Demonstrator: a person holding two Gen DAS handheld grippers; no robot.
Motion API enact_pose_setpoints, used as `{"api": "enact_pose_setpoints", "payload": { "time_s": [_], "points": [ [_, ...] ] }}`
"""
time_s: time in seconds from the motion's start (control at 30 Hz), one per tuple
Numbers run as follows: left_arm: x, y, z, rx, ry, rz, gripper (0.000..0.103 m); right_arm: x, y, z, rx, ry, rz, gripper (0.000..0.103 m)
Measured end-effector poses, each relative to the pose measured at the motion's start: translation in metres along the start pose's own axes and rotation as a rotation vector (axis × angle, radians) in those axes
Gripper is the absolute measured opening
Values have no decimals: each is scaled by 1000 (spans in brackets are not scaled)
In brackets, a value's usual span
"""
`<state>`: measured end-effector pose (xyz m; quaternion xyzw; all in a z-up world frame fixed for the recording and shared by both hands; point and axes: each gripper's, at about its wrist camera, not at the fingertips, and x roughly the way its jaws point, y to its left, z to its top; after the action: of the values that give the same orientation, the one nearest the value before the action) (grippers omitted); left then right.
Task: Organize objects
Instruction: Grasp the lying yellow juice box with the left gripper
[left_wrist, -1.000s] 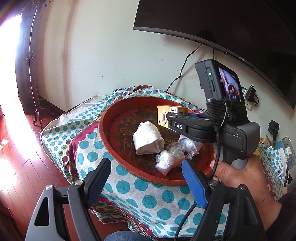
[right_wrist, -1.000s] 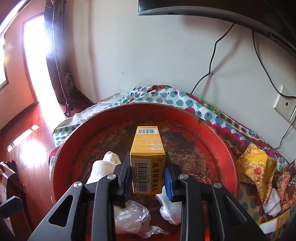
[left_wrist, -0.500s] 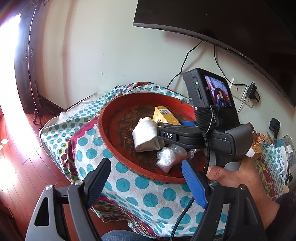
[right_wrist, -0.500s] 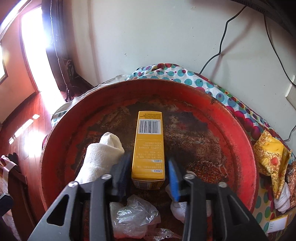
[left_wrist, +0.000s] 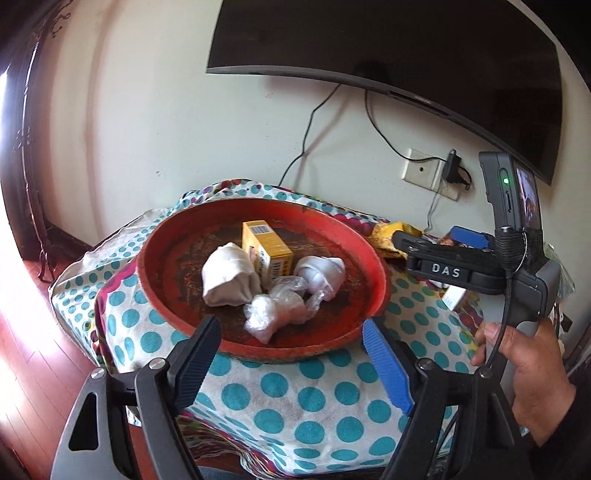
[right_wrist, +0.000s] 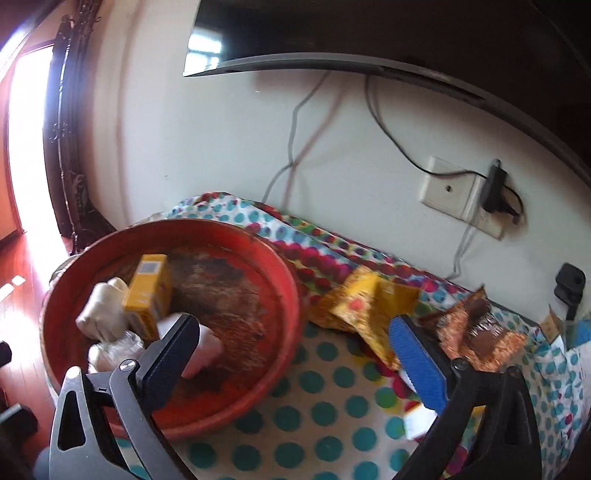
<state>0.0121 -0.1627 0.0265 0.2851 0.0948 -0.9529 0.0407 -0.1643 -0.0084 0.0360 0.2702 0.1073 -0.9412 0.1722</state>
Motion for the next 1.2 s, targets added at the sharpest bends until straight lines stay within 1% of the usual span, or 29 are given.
{"api": "enact_pose_setpoints", "payload": {
  "time_s": [0.07, 0.13, 0.2, 0.27, 0.37, 0.4, 0.43, 0.5, 0.53, 0.6, 0.67, 0.7, 0.77, 0.8, 0.83, 0.9, 0.97, 1.0, 1.03, 1.1, 1.13, 1.17, 1.2],
  "points": [
    [2, -15, -6, 35, -4, -31, 81, -5, -41, -14, 84, 8, -21, 102],
    [6, -29, -13, 62, 7, -78, 81, -13, -82, -25, 170, 7, -70, 102],
    [13, -42, -19, 79, 37, -111, 81, -23, -114, -35, 241, -6, -65, 102],
    [19, -57, -25, 95, 49, -134, 81, -30, -143, -44, 315, -6, -83, 103],
    [21, -86, -27, 163, 25, -153, 81, -37, -181, -62, 467, 2, -21, 103],
    [23, -96, -26, 180, 21, -158, 81, -37, -192, -68, 524, 13, 21, 103],
    [26, -104, -24, 189, 27, -169, 81, -36, -198, -73, 559, 34, 50, 103],
    [36, -121, -18, 204, 48, -179, 81, -41, -210, -84, 611, 31, 18, 103],
    [40, -132, -15, 221, 55, -186, 81, -47, -217, -89, 630, 12, 15, 103],
    [49, -150, -9, 252, 64, -226, 81, -59, -226, -98, 657, -46, 33, 103],
    [62, -169, -3, 288, 69, -251, 81, -66, -235, -105, 679, -56, 5, 103],
    [70, -177, 0, 305, 75, -259, 81, -68, -240, -109, 692, -47, -7, 103],
    [90, -191, 7, 317, 102, -286, 81, -66, -250, -116, 700, 0, -12, 103],
    [102, -199, 10, 321, 119, -304, 81, -67, -254, -121, 696, 16, -39, 103],
    [113, -206, 13, 333, 133, -305, 81, -67, -259, -127, 696, 22, -69, 103],
    [134, -220, 17, 379, 152, -307, 81, -71, -268, -143, 724, 14, -54, 103],
    [151, -233, 21, 436, 160, -322, 81, -73, -278, -157, 796, 21, -32, 103],
    [160, -240, 22, 478, 166, -317, 81, -74, -283, -159, 822, 5, -13, 103],
    [168, -247, 23, 518, 172, -309, 81, -74, -286, -159, 828, 7, -10, 103],
    [185, -256, 24, 583, 206, -308, 81, -65, -289, -161, 832, 57, -25, 103],
    [192, -260, 25, 600, 221, -312, 81, -60, -291, -163, 851, 80, -9, 103],
    [197, -264, 25, 617, 237, -321, 81, -57, -292, -163, 857, 94, -3, 103],
    [201, -267, 24, 634, 250, -326, 81, -56, -291, -162, 846, 95, -16, 103]
  ]
}}
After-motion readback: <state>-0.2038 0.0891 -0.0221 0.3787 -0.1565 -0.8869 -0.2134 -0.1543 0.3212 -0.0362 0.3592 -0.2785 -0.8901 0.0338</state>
